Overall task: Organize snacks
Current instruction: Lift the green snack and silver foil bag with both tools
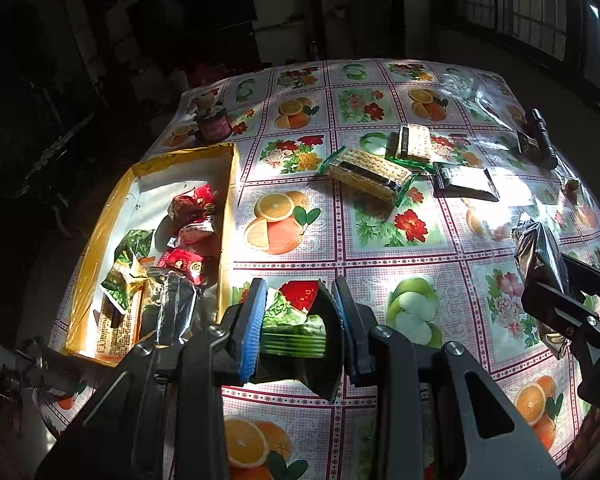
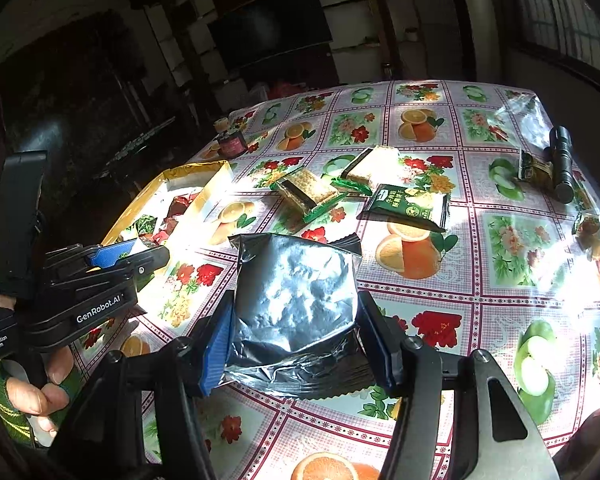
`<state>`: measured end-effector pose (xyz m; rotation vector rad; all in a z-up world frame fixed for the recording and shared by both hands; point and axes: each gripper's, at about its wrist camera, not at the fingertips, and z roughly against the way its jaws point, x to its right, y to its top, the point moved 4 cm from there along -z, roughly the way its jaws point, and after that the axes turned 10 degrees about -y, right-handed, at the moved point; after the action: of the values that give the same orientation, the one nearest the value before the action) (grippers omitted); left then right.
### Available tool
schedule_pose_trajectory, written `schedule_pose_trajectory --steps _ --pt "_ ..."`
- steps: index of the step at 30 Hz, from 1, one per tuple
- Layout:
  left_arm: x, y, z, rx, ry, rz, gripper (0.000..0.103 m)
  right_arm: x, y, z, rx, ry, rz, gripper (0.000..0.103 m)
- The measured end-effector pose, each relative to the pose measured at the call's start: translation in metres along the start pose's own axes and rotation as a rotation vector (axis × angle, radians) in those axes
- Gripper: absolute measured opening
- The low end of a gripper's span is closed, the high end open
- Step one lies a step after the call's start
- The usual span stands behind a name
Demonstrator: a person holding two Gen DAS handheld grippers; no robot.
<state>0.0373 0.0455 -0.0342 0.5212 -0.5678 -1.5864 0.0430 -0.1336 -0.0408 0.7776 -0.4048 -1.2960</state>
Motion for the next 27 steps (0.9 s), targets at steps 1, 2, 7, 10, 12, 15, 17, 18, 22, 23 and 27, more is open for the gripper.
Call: schedule_pose_trajectory --steps 1,2,7,10,12,15,17,18,22,23,27 --pt "-0.001 -0.001 0.002 0.003 0.003 0.003 0.035 0.000 0.000 0.001 0.001 0.000 -0.001 0.059" --pt "-0.003 -0.001 0.003 0.005 0.004 0.005 0.035 0.000 0.000 0.001 0.001 0.001 -0.002 0.059" --pt "-0.009 -0.001 0.008 0.017 0.011 0.022 0.035 -0.003 0.001 0.003 0.002 0.002 0.002 0.059" --pt "-0.013 -0.001 0.011 0.024 0.017 0.027 0.035 -0.005 0.001 0.003 0.001 0.006 0.006 0.059" --pt "-0.015 -0.001 0.012 0.026 0.020 0.033 0.035 -0.006 0.000 0.003 0.000 0.007 0.008 0.059" --pt "-0.019 -0.002 0.013 0.028 0.024 0.039 0.035 -0.009 -0.001 0.003 -0.004 0.012 0.010 0.059" --pt "-0.021 -0.002 0.013 0.027 0.023 0.045 0.035 -0.011 -0.001 0.002 -0.008 0.015 0.015 0.059" --pt "-0.022 -0.002 0.014 0.027 0.026 0.047 0.035 -0.012 -0.001 0.002 -0.009 0.016 0.018 0.059" --pt "-0.027 -0.003 0.015 0.028 0.030 0.057 0.035 -0.016 -0.002 0.000 -0.015 0.023 0.025 0.059" --pt "-0.028 -0.004 0.015 0.029 0.031 0.058 0.035 -0.017 -0.002 0.000 -0.016 0.024 0.027 0.059" --pt "-0.034 -0.005 0.015 0.028 0.032 0.070 0.035 -0.020 -0.002 -0.001 -0.019 0.026 0.032 0.059"
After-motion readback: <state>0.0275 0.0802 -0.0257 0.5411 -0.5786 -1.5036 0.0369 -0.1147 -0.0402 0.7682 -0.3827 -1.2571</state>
